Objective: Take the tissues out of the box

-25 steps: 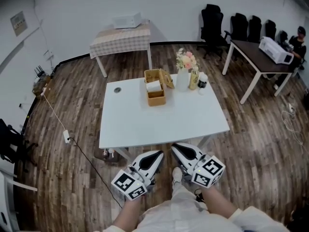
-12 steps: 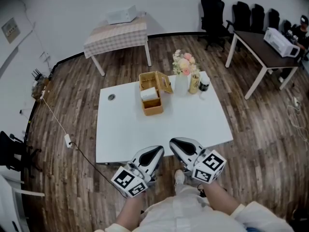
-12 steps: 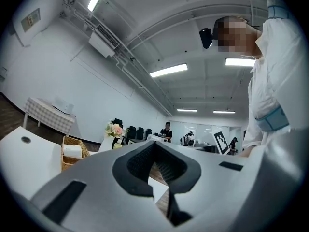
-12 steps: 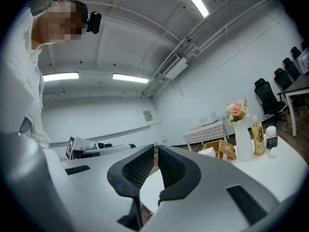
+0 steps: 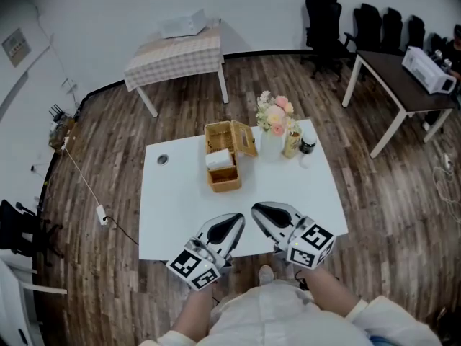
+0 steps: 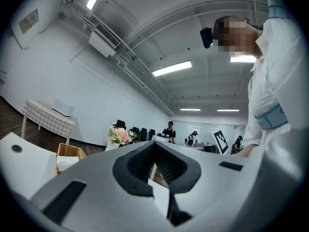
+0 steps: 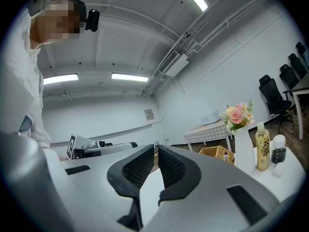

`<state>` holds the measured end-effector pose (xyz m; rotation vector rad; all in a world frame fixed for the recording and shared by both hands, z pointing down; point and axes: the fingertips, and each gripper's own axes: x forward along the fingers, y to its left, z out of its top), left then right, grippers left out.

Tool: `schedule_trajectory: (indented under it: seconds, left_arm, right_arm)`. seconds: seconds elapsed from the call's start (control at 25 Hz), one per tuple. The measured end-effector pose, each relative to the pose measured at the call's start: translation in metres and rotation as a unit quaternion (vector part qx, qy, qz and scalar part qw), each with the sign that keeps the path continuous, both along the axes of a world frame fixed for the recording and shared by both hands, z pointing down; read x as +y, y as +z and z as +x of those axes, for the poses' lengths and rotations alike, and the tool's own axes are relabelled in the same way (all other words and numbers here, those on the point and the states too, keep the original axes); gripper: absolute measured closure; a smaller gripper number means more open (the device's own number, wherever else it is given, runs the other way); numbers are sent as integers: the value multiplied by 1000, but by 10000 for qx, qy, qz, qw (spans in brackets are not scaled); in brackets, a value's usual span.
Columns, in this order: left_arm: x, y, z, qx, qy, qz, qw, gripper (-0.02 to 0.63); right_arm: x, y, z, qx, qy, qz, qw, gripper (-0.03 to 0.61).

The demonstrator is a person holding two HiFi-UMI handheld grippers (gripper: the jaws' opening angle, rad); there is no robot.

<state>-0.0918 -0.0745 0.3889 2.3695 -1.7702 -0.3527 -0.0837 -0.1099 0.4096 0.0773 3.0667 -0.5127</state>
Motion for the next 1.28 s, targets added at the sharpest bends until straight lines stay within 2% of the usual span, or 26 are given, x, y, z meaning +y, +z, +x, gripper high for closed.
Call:
schedule_trajectory:
  seconds: [0.32, 0.72, 1.08, 1.28]
  left_arm:
    - [-24, 7, -18, 13, -55, -112, 9999, 612]
    - [-51, 14, -43, -9, 154, -226, 9996, 612]
    - [-65, 29, -78, -811, 477, -575, 9939, 611]
    - [-72, 38, -97, -1067, 651, -680, 9898, 604]
  right_arm:
    - [-22, 4, -21, 46, -155, -27, 9999, 543]
    - [-45, 13, -36, 186, 66, -16, 9998, 543]
    - [-56, 21, -48, 269, 297, -81, 9992, 543]
    - [-59, 28, -54, 307, 375, -118, 9988, 543]
